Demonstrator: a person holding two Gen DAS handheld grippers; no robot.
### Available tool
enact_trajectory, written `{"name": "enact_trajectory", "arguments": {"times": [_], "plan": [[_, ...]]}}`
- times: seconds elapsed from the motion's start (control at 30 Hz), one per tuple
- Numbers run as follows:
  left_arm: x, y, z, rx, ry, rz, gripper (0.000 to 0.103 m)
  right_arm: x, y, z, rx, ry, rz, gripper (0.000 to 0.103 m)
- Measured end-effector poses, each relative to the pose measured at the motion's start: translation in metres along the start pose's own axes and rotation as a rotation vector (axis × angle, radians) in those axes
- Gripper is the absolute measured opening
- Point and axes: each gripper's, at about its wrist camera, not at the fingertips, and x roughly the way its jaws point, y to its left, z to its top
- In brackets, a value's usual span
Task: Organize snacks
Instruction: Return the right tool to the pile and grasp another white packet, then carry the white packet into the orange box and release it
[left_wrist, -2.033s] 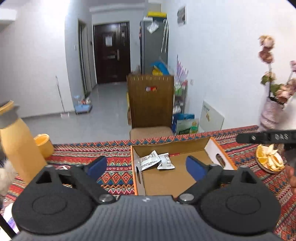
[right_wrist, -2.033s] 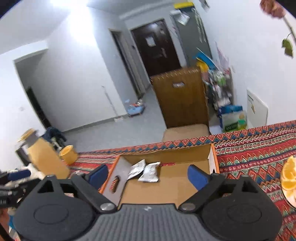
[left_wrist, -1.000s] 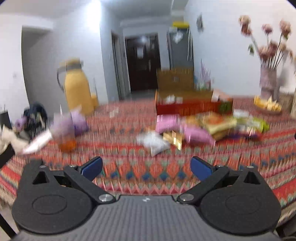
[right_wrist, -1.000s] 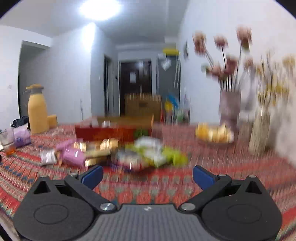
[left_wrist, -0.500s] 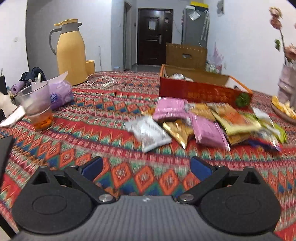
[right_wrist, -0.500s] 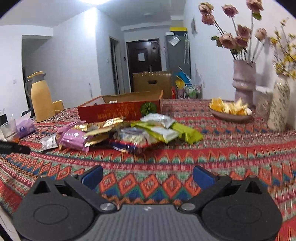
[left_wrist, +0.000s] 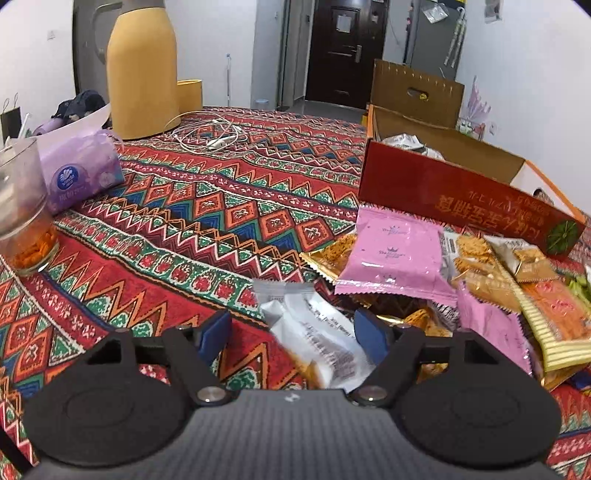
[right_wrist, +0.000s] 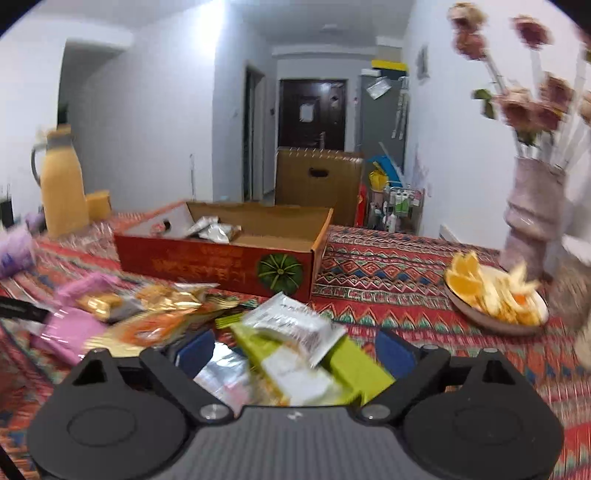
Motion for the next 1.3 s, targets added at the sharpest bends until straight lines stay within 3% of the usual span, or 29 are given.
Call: {"name": "enact_trajectory", "arguments": {"times": [0.1,0.3,0.37,0.4,0.43,0.47,0.5,0.7,0.87,1.03,1.17,1.3], "plan": [[-0.004,0.005,-0.003,0.050,-0.014,-0.037,0.065,0.039,-0.004,0.009,-0.068,0.049,0.026,0.088],[-0.015,0.016,-0.009,0.137,-0.007,-0.045,0.071,0.095,-0.021,0.010,-0.064,0.131,0.071,0.080],[-0.012,0.016,-0.007,0.112,0.007,-0.045,0.073,0.101,-0.031,0.011,-0.014,0.130,0.112,0.071],[-0.011,0.016,-0.006,0.099,0.011,-0.044,0.073,0.104,-0.035,0.010,0.006,0.129,0.130,0.061],[-0.010,0.015,-0.005,0.087,0.011,-0.044,0.063,0.105,-0.039,0.010,0.028,0.128,0.147,0.047],[-0.010,0.015,-0.005,0.075,0.011,-0.044,0.058,0.105,-0.041,0.010,0.047,0.129,0.146,0.046],[-0.012,0.014,-0.004,0.071,0.010,-0.049,0.037,0.105,-0.040,0.011,0.045,0.127,0.136,0.043],[-0.040,0.006,-0.012,0.104,-0.038,-0.037,0.036,0.068,-0.030,0.010,0.024,0.057,0.067,0.040],[-0.085,0.009,-0.021,0.100,-0.076,-0.069,0.036,-0.002,-0.012,-0.001,0.058,0.005,-0.039,0.040],[-0.132,0.007,-0.029,0.106,-0.140,-0.166,0.036,-0.068,0.005,-0.034,0.163,-0.001,-0.028,0.040],[-0.146,0.003,-0.030,0.139,-0.178,-0.190,0.036,-0.087,0.015,-0.048,0.139,0.033,-0.036,0.040],[-0.155,0.004,-0.031,0.135,-0.197,-0.201,0.036,-0.099,0.017,-0.044,0.144,0.007,-0.054,0.040]]}}
